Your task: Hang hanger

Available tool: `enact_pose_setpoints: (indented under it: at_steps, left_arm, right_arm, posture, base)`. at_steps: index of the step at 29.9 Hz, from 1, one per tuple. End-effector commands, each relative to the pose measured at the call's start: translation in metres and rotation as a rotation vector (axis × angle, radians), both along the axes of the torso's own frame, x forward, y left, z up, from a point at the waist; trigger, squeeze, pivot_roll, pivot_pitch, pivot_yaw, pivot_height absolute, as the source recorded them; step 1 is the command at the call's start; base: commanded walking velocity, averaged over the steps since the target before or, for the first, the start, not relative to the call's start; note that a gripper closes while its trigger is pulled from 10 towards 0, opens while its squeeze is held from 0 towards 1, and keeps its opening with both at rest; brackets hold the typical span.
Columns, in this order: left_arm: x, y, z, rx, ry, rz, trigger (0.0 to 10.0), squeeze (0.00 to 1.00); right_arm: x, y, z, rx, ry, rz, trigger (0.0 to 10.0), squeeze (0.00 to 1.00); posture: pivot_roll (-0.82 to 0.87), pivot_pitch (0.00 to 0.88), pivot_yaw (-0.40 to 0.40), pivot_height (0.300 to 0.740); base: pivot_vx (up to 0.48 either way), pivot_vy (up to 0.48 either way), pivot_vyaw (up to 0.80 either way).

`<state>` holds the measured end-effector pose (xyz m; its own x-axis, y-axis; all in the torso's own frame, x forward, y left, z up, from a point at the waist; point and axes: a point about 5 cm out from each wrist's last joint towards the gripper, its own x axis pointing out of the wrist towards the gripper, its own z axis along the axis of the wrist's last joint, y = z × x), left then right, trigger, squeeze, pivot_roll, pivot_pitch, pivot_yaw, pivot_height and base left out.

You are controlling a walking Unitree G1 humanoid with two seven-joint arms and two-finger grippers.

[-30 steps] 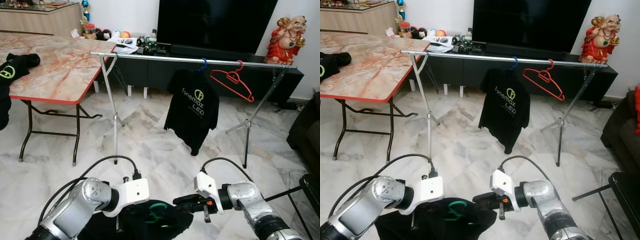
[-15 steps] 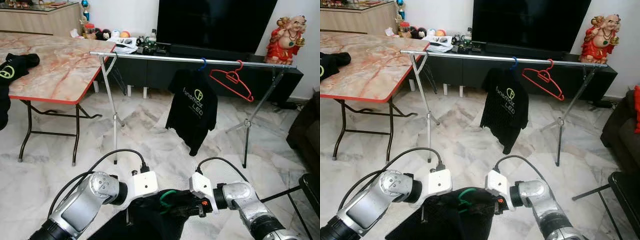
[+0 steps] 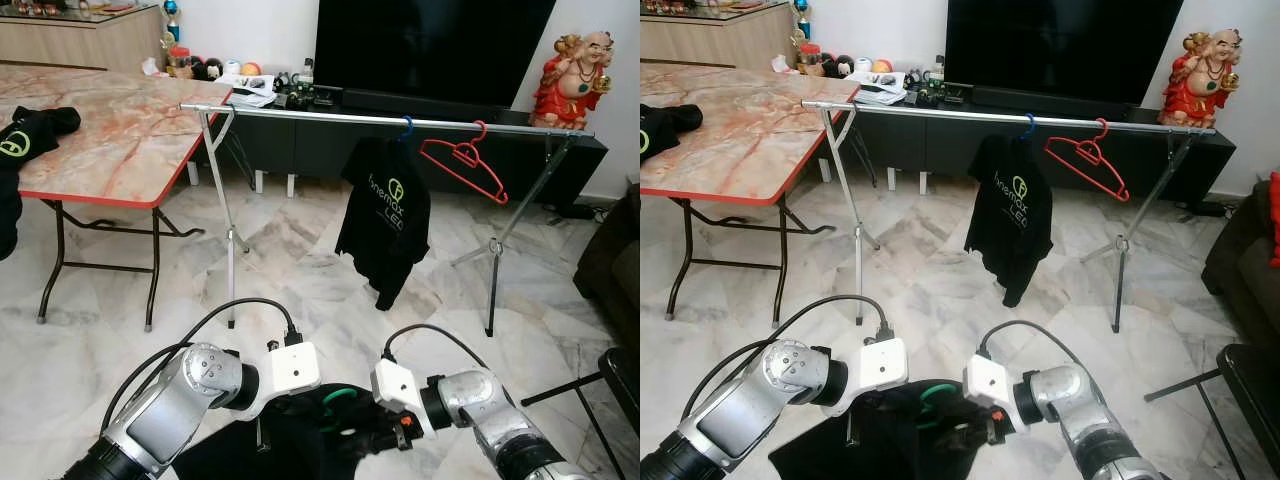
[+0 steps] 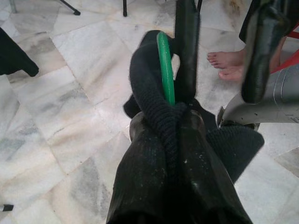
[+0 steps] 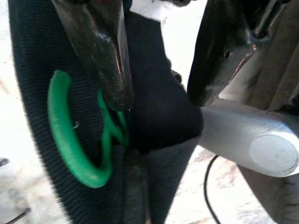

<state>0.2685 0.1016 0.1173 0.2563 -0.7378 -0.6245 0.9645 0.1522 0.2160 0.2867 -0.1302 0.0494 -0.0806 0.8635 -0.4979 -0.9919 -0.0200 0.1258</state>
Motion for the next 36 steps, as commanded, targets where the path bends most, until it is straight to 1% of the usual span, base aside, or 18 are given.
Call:
enact_pose_setpoints:
  at_steps: [1, 3, 6, 7, 9, 12, 15, 17, 19, 22, 23, 24, 25, 26, 28, 30, 33, 36]
  left_arm:
    - [0.003, -0.003, 0.007, -0.003, -0.022, -0.012, 10.0, 0.00]
    - [0.003, -0.003, 0.007, -0.003, -0.022, -0.012, 10.0, 0.00]
    - [0.003, -0.003, 0.007, -0.002, -0.024, -0.013, 10.0, 0.00]
    - [0.003, -0.003, 0.006, -0.002, -0.024, -0.013, 10.0, 0.00]
    - [0.003, -0.003, 0.006, -0.002, -0.024, -0.011, 10.0, 0.00]
    - [0.003, -0.004, 0.006, -0.001, -0.024, -0.010, 10.0, 0.00]
    - [0.003, -0.003, 0.006, -0.001, -0.024, -0.009, 10.0, 0.00]
    - [0.003, -0.004, 0.006, -0.001, -0.025, -0.009, 10.0, 0.00]
    - [0.003, -0.004, 0.006, -0.001, -0.024, -0.007, 10.0, 0.00]
    - [0.003, -0.004, 0.005, 0.000, -0.024, -0.007, 10.0, 0.00]
    - [0.003, -0.004, 0.005, 0.000, -0.025, -0.007, 10.0, 0.00]
    - [0.003, -0.004, 0.005, 0.000, -0.025, -0.007, 10.0, 0.00]
    - [0.003, -0.004, 0.005, 0.001, -0.024, -0.007, 10.0, 0.00]
    - [0.003, -0.004, 0.005, 0.001, -0.024, -0.007, 10.0, 0.00]
    - [0.003, -0.003, 0.005, 0.002, -0.024, -0.008, 10.0, 0.00]
    - [0.003, -0.003, 0.005, 0.003, -0.024, -0.010, 10.0, 0.00]
    - [0.004, -0.004, 0.005, 0.003, -0.024, -0.010, 10.0, 0.00]
    - [0.004, -0.004, 0.005, 0.003, -0.025, -0.010, 10.0, 0.00]
  right_arm:
    - [-0.001, -0.005, -0.002, -0.022, 0.009, -0.004, 10.0, 0.00]
    - [-0.001, -0.006, -0.002, -0.024, 0.009, -0.006, 10.0, 0.00]
    - [0.002, -0.004, -0.003, -0.021, -0.023, -0.050, 10.0, 0.00]
    - [0.009, -0.002, -0.001, -0.015, -0.108, -0.143, 10.0, 0.00]
    - [0.019, 0.000, 0.003, 0.001, -0.172, -0.266, 10.0, 0.00]
    - [0.021, 0.000, 0.003, 0.005, -0.190, -0.296, 10.0, 0.00]
    - [0.019, 0.001, 0.001, 0.007, -0.179, -0.302, 10.0, 0.00]
    - [0.018, 0.000, -0.001, -0.002, -0.180, -0.301, 10.0, 0.00]
    - [0.015, -0.003, -0.008, -0.034, -0.187, -0.323, 10.0, 0.00]
    - [0.013, -0.004, -0.009, -0.019, -0.151, -0.314, 10.0, 0.00]
    - [0.010, -0.003, -0.009, 0.002, -0.106, -0.278, 10.0, 0.00]
    - [0.010, -0.003, -0.009, 0.002, -0.106, -0.278, 10.0, 0.00]
    - [0.004, -0.004, -0.010, 0.014, -0.038, -0.205, 10.0, 0.00]
    - [0.000, -0.005, -0.011, 0.006, -0.003, -0.151, 10.0, 0.00]
    - [-0.002, -0.005, -0.013, -0.004, 0.006, -0.127, 10.0, 0.00]
    - [-0.005, -0.007, -0.017, -0.051, 0.007, -0.101, 10.0, 0.00]
    - [-0.008, -0.003, -0.023, -0.080, -0.017, -0.107, 10.0, 0.00]
    - [-0.009, -0.002, -0.025, -0.086, -0.017, -0.115, 10.0, 0.00]
  posture:
    - [0.15, 0.000, -0.109, 0.740]
    - [0.15, 0.000, -0.109, 0.740]
    - [0.15, 0.000, -0.109, 0.740]
    - [0.15, 0.000, -0.109, 0.740]
    - [0.15, 0.000, -0.109, 0.740]
    - [0.15, 0.000, -0.108, 0.740]
    - [0.15, 0.000, -0.108, 0.740]
    - [0.15, 0.000, -0.108, 0.740]
    - [0.15, 0.000, -0.109, 0.740]
    - [0.15, 0.000, -0.108, 0.740]
    - [0.15, 0.000, -0.108, 0.740]
    - [0.15, 0.000, -0.108, 0.740]
    - [0.15, 0.000, -0.107, 0.740]
    - [0.15, 0.000, -0.107, 0.740]
    - [0.15, 0.000, -0.107, 0.740]
    - [0.15, 0.000, -0.107, 0.740]
    - [0.15, 0.000, -0.108, 0.740]
    - [0.16, 0.000, -0.109, 0.740]
  base:
    - [0.000, 0.000, 0.00]
    - [0.000, 0.000, 0.00]
    - [0.000, 0.000, 0.00]
    - [0.000, 0.000, 0.00]
    - [0.000, 0.000, 0.00]
    - [0.000, 0.000, 0.00]
    - [0.000, 0.000, 0.00]
    - [0.000, 0.000, 0.00]
    - [0.000, 0.000, 0.00]
    - [0.000, 0.000, 0.00]
    - [0.000, 0.000, 0.00]
    - [0.000, 0.000, 0.00]
    - [0.000, 0.000, 0.00]
    - [0.000, 0.000, 0.00]
    - [0.000, 0.000, 0.00]
    - [0.000, 0.000, 0.00]
    - [0.000, 0.000, 0.00]
    - [0.000, 0.000, 0.00]
